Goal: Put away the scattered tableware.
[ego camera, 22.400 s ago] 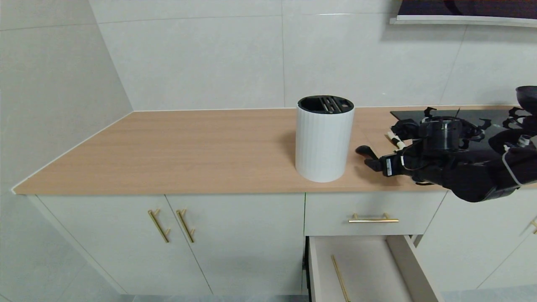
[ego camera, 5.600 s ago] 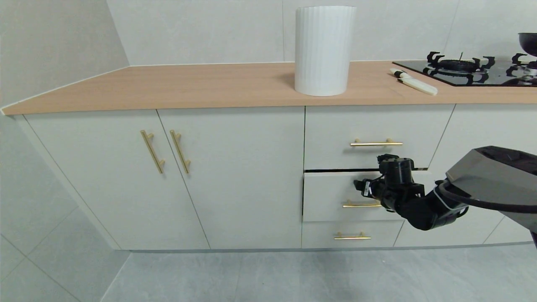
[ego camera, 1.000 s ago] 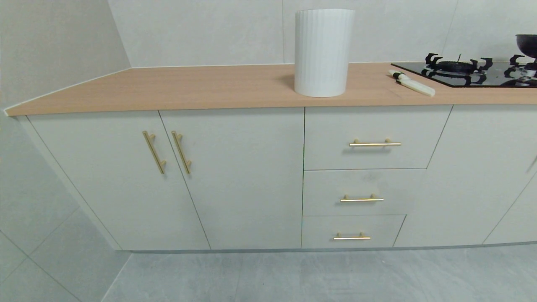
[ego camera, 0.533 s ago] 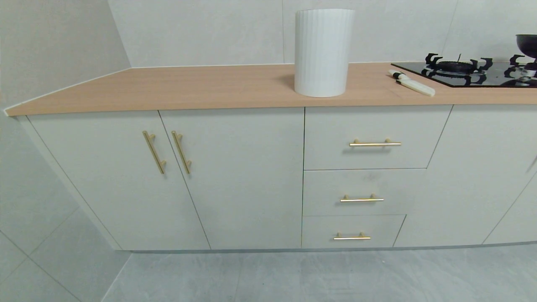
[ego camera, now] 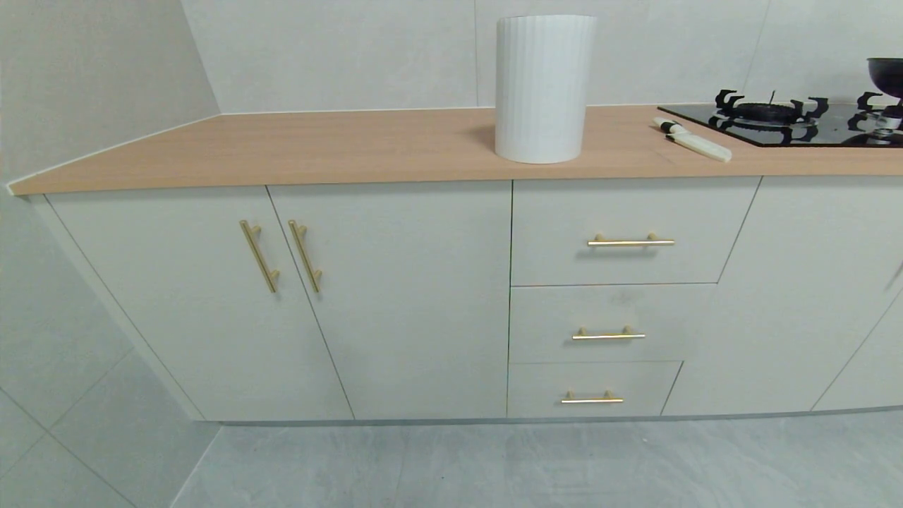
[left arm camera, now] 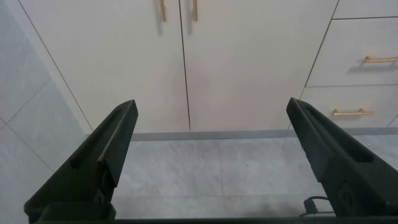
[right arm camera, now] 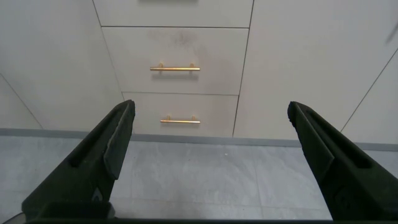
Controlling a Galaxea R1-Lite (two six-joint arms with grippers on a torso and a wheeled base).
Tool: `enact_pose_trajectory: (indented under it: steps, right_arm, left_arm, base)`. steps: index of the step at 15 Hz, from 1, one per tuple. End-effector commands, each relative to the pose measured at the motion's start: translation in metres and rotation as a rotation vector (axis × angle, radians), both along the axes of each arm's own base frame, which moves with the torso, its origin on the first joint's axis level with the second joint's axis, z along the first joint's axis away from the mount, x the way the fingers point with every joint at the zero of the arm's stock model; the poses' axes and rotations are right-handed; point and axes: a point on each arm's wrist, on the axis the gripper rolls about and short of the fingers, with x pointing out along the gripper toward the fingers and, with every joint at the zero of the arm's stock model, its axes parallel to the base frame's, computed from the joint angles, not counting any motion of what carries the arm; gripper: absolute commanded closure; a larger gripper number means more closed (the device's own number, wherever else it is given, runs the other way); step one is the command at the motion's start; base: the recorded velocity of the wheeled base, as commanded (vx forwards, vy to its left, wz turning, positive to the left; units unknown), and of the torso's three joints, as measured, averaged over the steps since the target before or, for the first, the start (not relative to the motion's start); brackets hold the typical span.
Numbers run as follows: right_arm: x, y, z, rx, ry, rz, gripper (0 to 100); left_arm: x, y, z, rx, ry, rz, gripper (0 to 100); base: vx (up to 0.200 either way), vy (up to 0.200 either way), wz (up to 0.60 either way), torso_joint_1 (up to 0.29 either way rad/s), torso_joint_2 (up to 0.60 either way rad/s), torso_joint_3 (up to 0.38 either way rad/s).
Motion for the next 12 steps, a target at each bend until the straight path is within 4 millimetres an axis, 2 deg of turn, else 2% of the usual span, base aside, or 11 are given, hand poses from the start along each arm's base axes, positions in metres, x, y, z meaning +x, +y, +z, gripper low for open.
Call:
enact_pose_trajectory:
  steps: [1,12]
  right_arm:
    - [0.0002,0.0,0.0001,-0.001,0.002,0.001,0]
    - [0.0002,0.0,0.0001,0.001,0.002,0.001,0]
  left_arm:
    - [0.0,0.0,0.0,0.0,0.0,0.0,0]
    - [0.0,0.0,0.0,0.0,0.0,0.0,0]
  base:
    - [0.0,0.0,0.0,0.0,0.0,0.0]
    - [0.2,0.0,0.0,0.002,0.0,-0.001]
